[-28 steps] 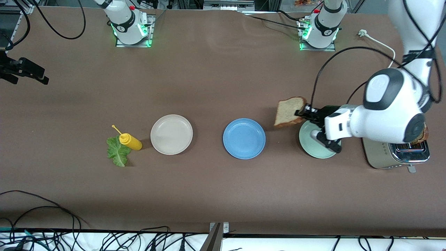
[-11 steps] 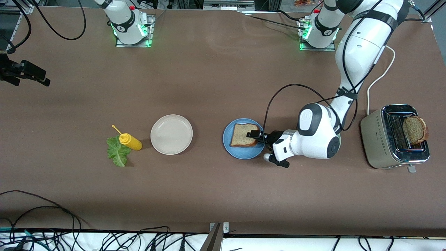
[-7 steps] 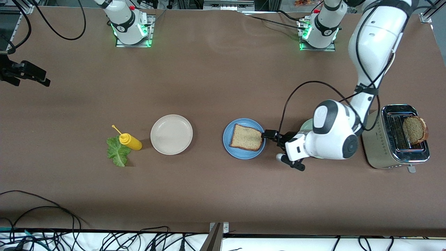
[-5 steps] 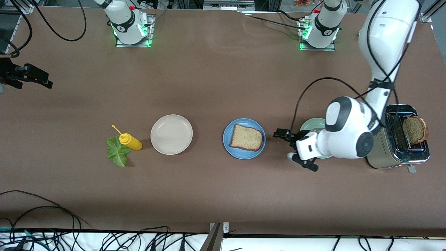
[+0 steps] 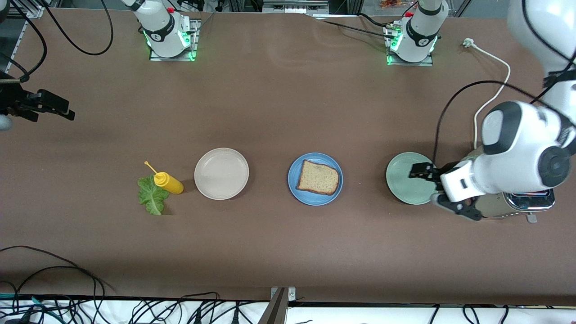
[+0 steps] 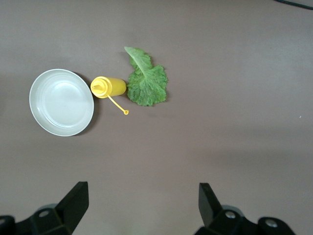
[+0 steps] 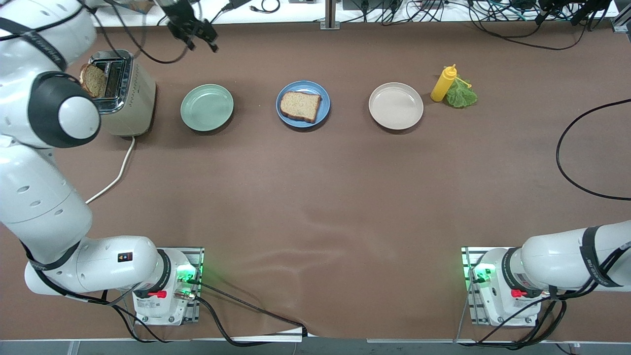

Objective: Make sandwich in blue plate with both arms
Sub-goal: 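Lower the bread onto the blue plate and open the left gripper, then reach the right gripper to the lettuce while the left gripper withdraws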

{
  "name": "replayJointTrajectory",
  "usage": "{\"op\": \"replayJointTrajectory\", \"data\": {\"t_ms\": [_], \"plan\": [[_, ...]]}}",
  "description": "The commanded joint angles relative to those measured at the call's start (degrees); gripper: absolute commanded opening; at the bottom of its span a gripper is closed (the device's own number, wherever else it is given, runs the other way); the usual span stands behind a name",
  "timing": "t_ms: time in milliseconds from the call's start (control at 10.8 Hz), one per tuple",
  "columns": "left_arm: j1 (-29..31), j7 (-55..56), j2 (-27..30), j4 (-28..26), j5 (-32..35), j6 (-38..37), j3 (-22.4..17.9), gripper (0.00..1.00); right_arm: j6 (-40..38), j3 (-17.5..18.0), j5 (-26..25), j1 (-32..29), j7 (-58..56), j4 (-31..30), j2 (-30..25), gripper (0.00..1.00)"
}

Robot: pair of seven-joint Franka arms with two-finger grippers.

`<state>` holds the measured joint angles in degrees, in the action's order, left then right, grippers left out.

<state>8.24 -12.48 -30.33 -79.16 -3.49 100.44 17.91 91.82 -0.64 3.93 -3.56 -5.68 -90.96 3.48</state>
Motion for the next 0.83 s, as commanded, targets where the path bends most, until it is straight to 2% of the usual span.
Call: {"op": "replayJointTrajectory", "data": {"t_ms": [0, 278, 556, 649, 742], "plan": [[0.3, -0.4, 9.4, -1.5, 8.0, -4.2, 0.2, 1.0, 3.2, -0.1, 1.0, 0.0, -1.1, 0.3, 3.3, 1.0], [0.6, 0.4, 17.2, -1.4, 9.5, -10.2, 0.2, 1.0, 6.5, 0.2, 0.2, 0.1, -1.3, 0.5, 6.7, 1.0], [0.3, 0.4, 20.7, -1.8, 8.2, -13.3, -0.4, 1.0, 11.2, 0.4, -3.7, 0.5, -1.7, 0.6, 11.3, 1.0], [-2.0, 0.3, 22.1, -2.7, 7.5, -13.5, -3.2, 1.0, 13.2, 0.4, -4.0, 1.2, -1.7, 0.6, 12.6, 1.0], [-4.3, 0.1, 24.2, -4.1, 6.1, -13.6, -8.4, 1.0, 15.3, 0.4, -4.5, 1.8, -1.7, 0.6, 14.0, 1.0]]}}
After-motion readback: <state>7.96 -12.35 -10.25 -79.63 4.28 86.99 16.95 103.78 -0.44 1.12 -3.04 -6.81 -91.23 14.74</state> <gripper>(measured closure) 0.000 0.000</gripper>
